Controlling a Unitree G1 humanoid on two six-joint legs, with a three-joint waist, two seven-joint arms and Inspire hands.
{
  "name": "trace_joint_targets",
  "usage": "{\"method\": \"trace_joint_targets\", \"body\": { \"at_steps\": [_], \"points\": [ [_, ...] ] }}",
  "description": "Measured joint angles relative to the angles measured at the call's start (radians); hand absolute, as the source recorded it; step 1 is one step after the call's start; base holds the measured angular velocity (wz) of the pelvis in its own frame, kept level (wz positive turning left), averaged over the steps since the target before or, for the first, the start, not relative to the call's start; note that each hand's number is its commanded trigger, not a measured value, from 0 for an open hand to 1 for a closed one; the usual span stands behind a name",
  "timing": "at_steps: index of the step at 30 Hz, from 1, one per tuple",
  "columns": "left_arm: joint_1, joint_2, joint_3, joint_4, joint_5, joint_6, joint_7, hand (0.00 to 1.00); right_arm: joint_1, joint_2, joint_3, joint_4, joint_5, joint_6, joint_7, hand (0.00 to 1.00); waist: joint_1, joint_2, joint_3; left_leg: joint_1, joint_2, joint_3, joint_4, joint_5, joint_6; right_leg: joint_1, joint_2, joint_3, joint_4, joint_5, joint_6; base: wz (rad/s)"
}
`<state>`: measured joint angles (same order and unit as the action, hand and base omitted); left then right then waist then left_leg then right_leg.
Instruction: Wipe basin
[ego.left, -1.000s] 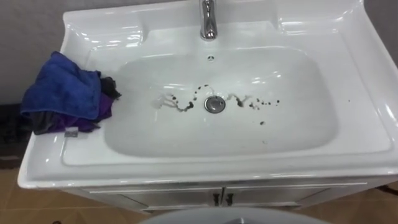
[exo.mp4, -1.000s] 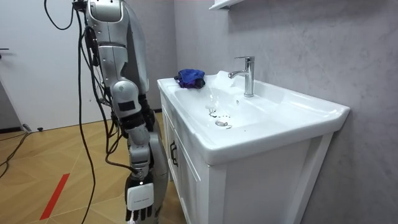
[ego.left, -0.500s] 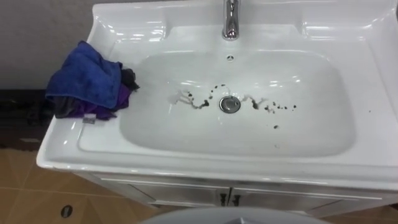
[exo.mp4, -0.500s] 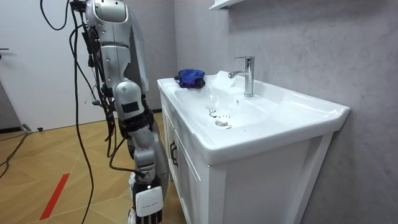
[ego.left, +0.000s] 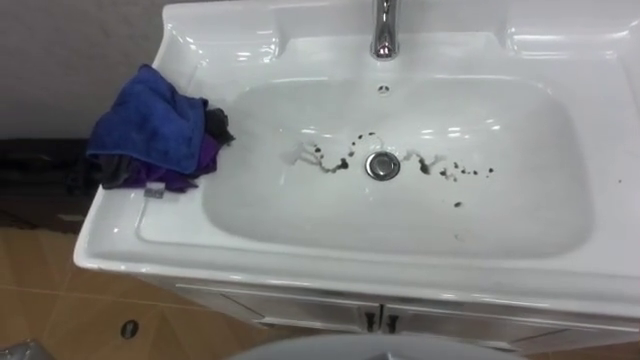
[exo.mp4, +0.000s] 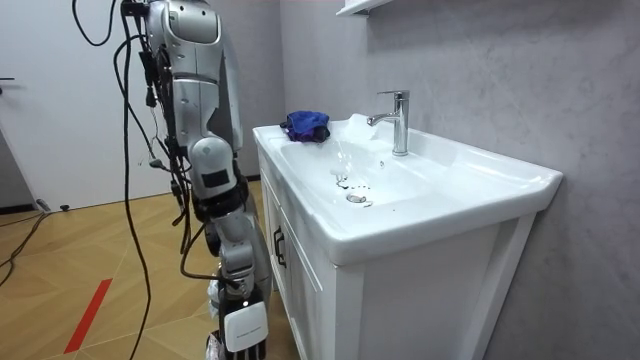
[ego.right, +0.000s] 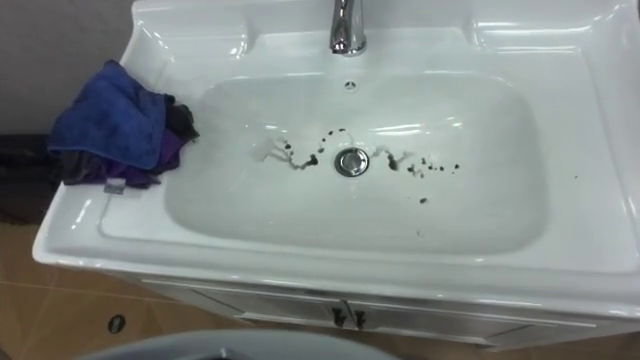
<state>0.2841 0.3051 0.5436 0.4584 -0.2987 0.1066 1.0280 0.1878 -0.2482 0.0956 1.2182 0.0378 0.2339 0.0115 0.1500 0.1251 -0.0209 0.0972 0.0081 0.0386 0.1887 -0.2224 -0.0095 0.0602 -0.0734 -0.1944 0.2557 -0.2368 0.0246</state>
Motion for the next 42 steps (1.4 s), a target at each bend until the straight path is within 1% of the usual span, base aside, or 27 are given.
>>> {"method": "trace_joint_targets", "body": {
  "at_steps": [1,2,3,5,6,7,9,11,13,14,15,18,19,20,21,22,23,25,29,30,32,33,36,37,38,40,42],
  "points": [
    [-0.02,0.005,0.017,-0.029,0.027,-0.005,0.011,0.0,0.002,0.0,0.0,-0.002,-0.003,-0.006,-0.004,0.0,0.002,0.002,0.0001,0.0,0.0,-0.003,-0.001,0.0,0.0,0.0,0.0,0.0,0.0,0.0,0.0,0.0],
    [-0.037,0.015,0.031,-0.043,0.065,-0.006,0.018,0.0,0.002,0.0,0.0,-0.008,-0.012,-0.008,-0.005,0.0,0.002,-0.002,0.0038,0.001,-0.001,-0.003,-0.001,0.0,0.0,0.0,0.0,0.0,0.0,0.0,0.0,0.0],
    [-0.047,0.023,0.049,-0.085,0.09,-0.006,0.024,0.0,0.008,-0.001,-0.002,-0.014,-0.016,-0.018,-0.009,0.0,0.0,0.001,0.002,0.001,-0.001,-0.003,0.0,0.0,0.0,0.001,0.0,0.0,0.0,0.0,0.0,0.0],
    [-0.05,0.035,0.052,-0.158,0.156,-0.007,0.041,0.0,0.011,-0.003,-0.002,-0.021,-0.023,-0.028,-0.009,0.0,-0.006,-0.001,0.0045,0.001,-0.001,-0.004,0.0,0.0,0.0,0.001,0.0,-0.001,-0.003,0.0,0.0,0.02],
    [-0.057,0.046,0.052,-0.193,0.199,-0.007,0.045,0.0,0.008,-0.003,-0.002,-0.021,-0.023,-0.03,-0.011,0.0,-0.006,-0.005,0.0087,0.0,-0.001,-0.006,0.001,0.0,0.0,0.003,0.0,-0.002,-0.006,0.0,0.0,0.04],
    [-0.062,0.048,0.052,-0.213,0.231,-0.007,0.047,0.0,0.009,-0.003,-0.002,-0.021,-0.023,-0.033,-0.012,0.0,-0.007,0.004,0.0046,0.0,-0.001,-0.005,0.002,0.0,0.0,0.006,0.001,-0.001,-0.012,0.0,0.001,0.05],
    [-0.069,0.059,0.052,-0.303,0.337,-0.009,0.061,0.0,0.011,-0.003,0.0,-0.017,-0.019,-0.043,-0.014,0.0,-0.01,0.0,0.0078,0.001,0.0,-0.004,0.003,0.0,0.0,0.011,0.003,0.001,-0.018,0.002,0.002,0.0],
    [-0.094,0.07,0.052,-0.335,0.407,-0.024,0.064,0.0,0.013,-0.004,0.0,-0.017,-0.019,-0.049,-0.013,0.0,-0.011,-0.002,0.0127,0.003,0.0,-0.004,0.003,0.0,0.0,0.014,0.002,0.001,-0.016,0.002,0.002,0.0],
    [-0.111,0.071,0.052,-0.365,0.459,-0.025,0.07,0.0,0.01,-0.006,0.0,-0.016,-0.027,-0.053,-0.014,0.0,-0.019,0.003,0.014,0.001,-0.001,-0.004,0.003,0.0,0.0,0.012,0.002,0.0,-0.015,0.002,0.002,0.0],
    [-0.12,0.071,0.052,-0.386,0.491,-0.026,0.071,0.0,0.01,-0.007,-0.001,-0.011,-0.039,-0.06,-0.013,0.0,-0.025,0.003,0.0163,0.001,0.0,-0.003,0.003,0.0,0.0,0.011,0.002,0.001,-0.018,0.002,0.002,0.0],
    [-0.123,0.072,0.052,-0.406,0.516,-0.026,0.071,0.0,0.007,-0.007,-0.001,-0.01,-0.043,-0.063,-0.011,0.0,-0.034,0.002,0.0184,0.0,0.0,-0.001,0.003,0.0,0.0,0.009,0.003,0.001,-0.019,0.002,0.002,0.0],
    [-0.131,0.072,0.052,-0.444,0.571,-0.026,0.065,0.0,0.009,-0.007,-0.003,-0.008,-0.042,-0.072,-0.008,0.0,-0.041,0.0,0.0216,0.0,0.0,0.001,0.003,0.0,0.0,0.007,0.003,0.007,-0.02,0.002,0.002,-0.06],
    [-0.141,0.072,0.051,-0.467,0.604,-0.026,0.054,0.0,0.011,-0.004,-0.002,-0.008,-0.042,-0.073,-0.003,0.0,-0.043,0.0,0.0213,0.0,0.0,0.003,0.003,0.0,0.0,0.006,0.004,0.015,-0.021,0.002,0.002,-0.1],
    [-0.143,0.072,0.047,-0.49,0.634,-0.027,0.049,0.0,0.011,-0.004,0.0,-0.008,-0.043,-0.073,0.008,0.0,-0.044,-0.005,0.0243,0.0,0.0,0.005,0.003,0.0,0.0,0.004,0.004,0.022,-0.02,0.002,0.003,-0.14],
    [-0.143,0.072,0.039,-0.505,0.667,-0.027,0.045,0.0,0.012,-0.005,0.0,-0.008,-0.042,-0.073,0.018,0.0,-0.046,-0.003,0.0233,0.001,-0.001,0.003,0.003,0.0,0.0,0.005,0.005,0.028,-0.019,0.004,0.003,-0.14],
    [-0.143,0.072,0.034,-0.513,0.679,-0.027,0.039,0.0,0.013,-0.006,0.0,-0.008,-0.043,-0.074,0.023,0.0,-0.051,-0.003,0.0234,0.001,-0.001,0.002,0.003,0.0,0.0,0.005,0.005,0.03,-0.019,0.005,0.004,0.0],
    [-0.144,0.072,0.027,-0.523,0.697,-0.028,0.031,0.0,0.012,-0.006,0.0,-0.008,-0.043,-0.075,0.033,0.0,-0.067,-0.007,0.0251,0.001,-0.002,0.0,0.002,0.0,0.0,0.008,0.004,0.026,-0.019,0.005,0.004,0.03],
    [-0.144,0.072,-0.003,-0.53,0.709,-0.029,0.017,0.0,0.013,-0.006,-0.001,-0.006,-0.043,-0.083,0.046,0.0,-0.083,-0.009,0.0249,0.002,-0.002,0.0,0.001,0.0,0.0,0.009,0.004,0.027,-0.02,0.005,0.004,0.02],
    [-0.143,0.071,-0.095,-0.535,0.752,-0.031,-0.023,0.0,0.012,-0.002,0.0,0.007,-0.041,-0.097,0.078,0.0,-0.108,-0.029,0.0241,0.015,-0.001,0.002,0.0,0.0,0.0,0.015,0.005,0.03,-0.017,0.005,0.004,-0.06],
    [-0.143,0.071,-0.106,-0.535,0.752,-0.034,-0.028,0.0,0.012,-0.002,0.0,0.011,-0.041,-0.102,0.079,0.0,-0.114,-0.034,0.0244,0.018,-0.001,0.002,-0.001,0.0,0.0,0.019,0.005,0.031,-0.017,0.005,0.004,-0.06],
    [-0.143,0.07,-0.146,-0.535,0.753,-0.044,-0.04,0.0,0.01,-0.002,0.0,0.027,-0.039,-0.11,0.091,0.0,-0.129,-0.044,0.0247,0.029,-0.001,0.007,-0.003,0.0,0.0,0.031,0.006,0.046,-0.02,0.005,0.004,-0.11],
    [-0.143,0.067,-0.167,-0.535,0.752,-0.051,-0.044,0.0,0.01,-0.003,0.0,0.034,-0.032,-0.112,0.1,0.0,-0.131,-0.049,0.0283,0.036,-0.001,0.014,-0.004,0.0,0.0,0.035,0.007,0.054,-0.02,0.005,0.004,-0.16],
    [-0.143,0.053,-0.204,-0.534,0.752,-0.071,-0.066,0.0,0.01,-0.001,-0.002,0.059,-0.027,-0.113,0.132,0.0,-0.151,-0.063,0.0288,0.041,-0.001,0.015,-0.005,0.0,0.0,0.039,0.007,0.055,-0.022,0.007,0.005,-0.03],
    [-0.143,0.05,-0.211,-0.534,0.752,-0.074,-0.072,0.0,0.009,0.0,-0.003,0.065,-0.028,-0.112,0.138,0.0,-0.154,-0.064,0.0289,0.042,-0.001,0.015,-0.005,0.0,0.0,0.038,0.008,0.054,-0.024,0.008,0.005,0.0],
    [-0.143,0.039,-0.225,-0.534,0.752,-0.074,-0.084,0.0,0.008,0.0,-0.004,0.071,-0.028,-0.112,0.149,0.0,-0.167,-0.065,0.0284,0.044,0.0,0.015,-0.006,0.0,0.0,0.041,0.01,0.055,-0.034,0.014,0.006,0.0],
    [-0.143,0.019,-0.244,-0.529,0.752,-0.08,-0.101,0.0,0.007,0.001,-0.01,0.079,-0.03,-0.111,0.161,0.0,-0.172,-0.063,0.0281,0.05,0.0,0.015,-0.011,0.0,0.0,0.042,0.01,0.056,-0.035,0.018,0.006,-0.08],
    [-0.143,0.014,-0.271,-0.514,0.752,-0.088,-0.106,0.0,0.007,0.001,-0.01,0.076,-0.032,-0.112,0.173,0.0,-0.179,-0.063,0.0278,0.055,0.001,0.014,-0.014,0.0,0.0,0.044,0.011,0.061,-0.035,0.02,0.007,-0.08]
  ]
}}
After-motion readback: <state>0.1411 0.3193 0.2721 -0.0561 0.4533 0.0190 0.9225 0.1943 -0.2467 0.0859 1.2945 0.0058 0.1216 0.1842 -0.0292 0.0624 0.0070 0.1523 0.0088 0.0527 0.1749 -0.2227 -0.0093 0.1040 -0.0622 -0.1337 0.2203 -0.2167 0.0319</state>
